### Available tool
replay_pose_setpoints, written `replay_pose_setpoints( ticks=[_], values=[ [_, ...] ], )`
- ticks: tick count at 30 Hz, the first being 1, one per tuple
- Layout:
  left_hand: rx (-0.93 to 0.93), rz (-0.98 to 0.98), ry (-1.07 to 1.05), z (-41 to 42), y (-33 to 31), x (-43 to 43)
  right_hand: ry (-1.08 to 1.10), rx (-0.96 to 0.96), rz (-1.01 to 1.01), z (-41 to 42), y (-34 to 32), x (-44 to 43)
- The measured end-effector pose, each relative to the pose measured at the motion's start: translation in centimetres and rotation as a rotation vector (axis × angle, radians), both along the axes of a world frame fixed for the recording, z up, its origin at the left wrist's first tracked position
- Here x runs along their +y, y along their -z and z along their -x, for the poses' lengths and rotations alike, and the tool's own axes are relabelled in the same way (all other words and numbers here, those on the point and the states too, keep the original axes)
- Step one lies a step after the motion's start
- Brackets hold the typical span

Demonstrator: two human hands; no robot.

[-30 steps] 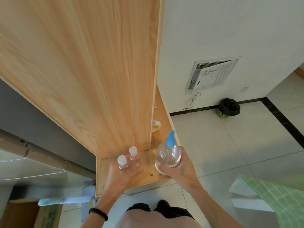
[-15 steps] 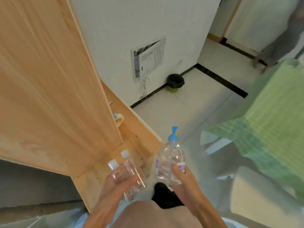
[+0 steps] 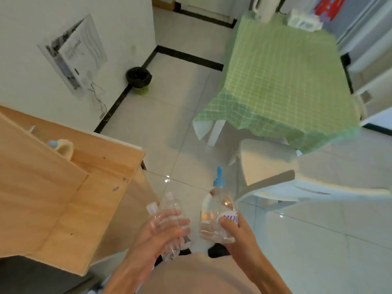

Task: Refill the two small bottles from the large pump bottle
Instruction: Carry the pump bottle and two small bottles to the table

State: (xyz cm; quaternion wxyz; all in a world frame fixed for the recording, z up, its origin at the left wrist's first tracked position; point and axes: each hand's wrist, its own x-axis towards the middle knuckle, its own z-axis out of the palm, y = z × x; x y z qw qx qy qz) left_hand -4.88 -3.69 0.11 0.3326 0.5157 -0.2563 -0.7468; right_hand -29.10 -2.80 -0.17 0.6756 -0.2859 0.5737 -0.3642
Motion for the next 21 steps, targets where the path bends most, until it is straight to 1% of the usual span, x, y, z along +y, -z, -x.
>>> replay_pose_setpoints(
  ticks=[5, 11, 15, 21],
  values=[
    [-0.018, 0.034, 0.276, 5.7, -0.2, -1.5, 0.227, 0.146, 0.032, 5.5, -0.8, 4.2],
    [-0.076, 0.114, 0.562, 16.7, -0.7, -1.8, 0.583, 0.204, 0.025, 14.5, -1.1, 12.0],
    [-0.103, 0.139, 0.715, 26.3, 0.0, 1.8, 0.734, 0.203, -0.010, 21.5, -0.7, 18.5],
    [-0.137, 0.156, 0.940, 41.0, 1.9, 11.5, 0.942, 0.193, -0.112, 31.4, -0.2, 29.3]
  ],
)
